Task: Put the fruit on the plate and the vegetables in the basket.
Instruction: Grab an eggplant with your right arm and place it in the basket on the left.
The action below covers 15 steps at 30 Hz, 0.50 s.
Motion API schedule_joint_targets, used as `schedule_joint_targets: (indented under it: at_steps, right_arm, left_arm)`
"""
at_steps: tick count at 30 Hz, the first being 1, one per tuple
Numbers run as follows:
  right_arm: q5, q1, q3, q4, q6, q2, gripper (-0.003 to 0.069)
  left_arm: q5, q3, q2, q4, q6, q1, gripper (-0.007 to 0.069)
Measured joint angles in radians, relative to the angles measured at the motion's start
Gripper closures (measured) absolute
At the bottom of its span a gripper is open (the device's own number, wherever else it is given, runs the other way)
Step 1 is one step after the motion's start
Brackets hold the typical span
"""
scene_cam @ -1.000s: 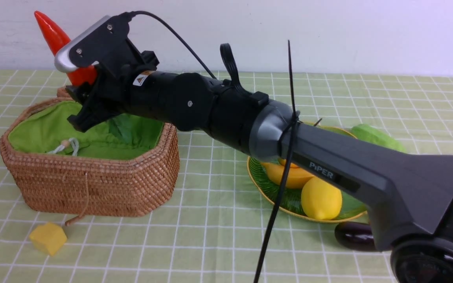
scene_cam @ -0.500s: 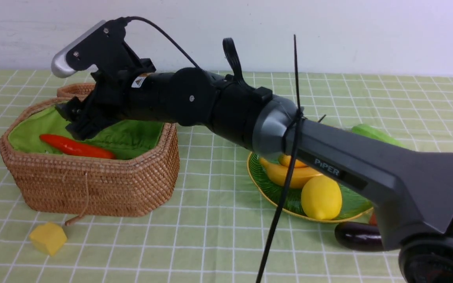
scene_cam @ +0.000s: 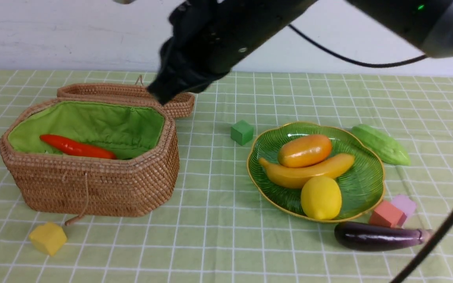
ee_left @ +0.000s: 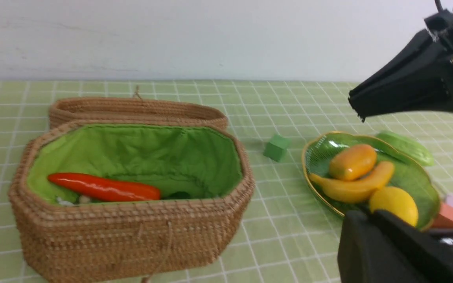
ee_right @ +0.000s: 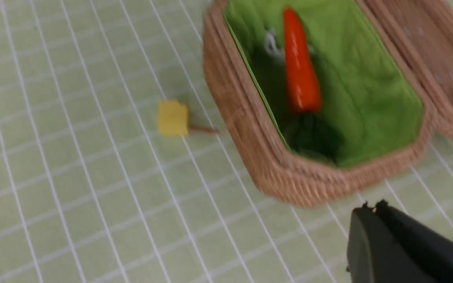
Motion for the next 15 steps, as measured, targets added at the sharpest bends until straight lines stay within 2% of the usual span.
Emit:
schedule_joint_targets:
  at_steps: [3, 7, 9, 15]
  right_arm:
    - [0.106, 0.000, 0.000, -0.097, 0.085, -0.040, 0.0673]
    - [0.122, 0.000, 0.036, -0.158, 0.154, -0.098, 0.0666]
    - [0.122, 0.000, 0.121, -0.179, 0.176, -0.169, 0.0664]
    - [0.124, -0.013, 0.481, -0.281, 0.247, -0.426, 0.0660]
  left_arm:
    - [0.000, 0.001, 0.000, -0.182, 0.161, 0.000, 0.0630]
    - [0.000, 0.001, 0.000, -0.356, 0.316, 0.000, 0.0630]
    - [0.003, 0.001, 0.000, -0.461, 0.406, 0.000, 0.0630]
    - [0.041, 0.001, 0.000, -0.624, 0.562, 0.000, 0.0629]
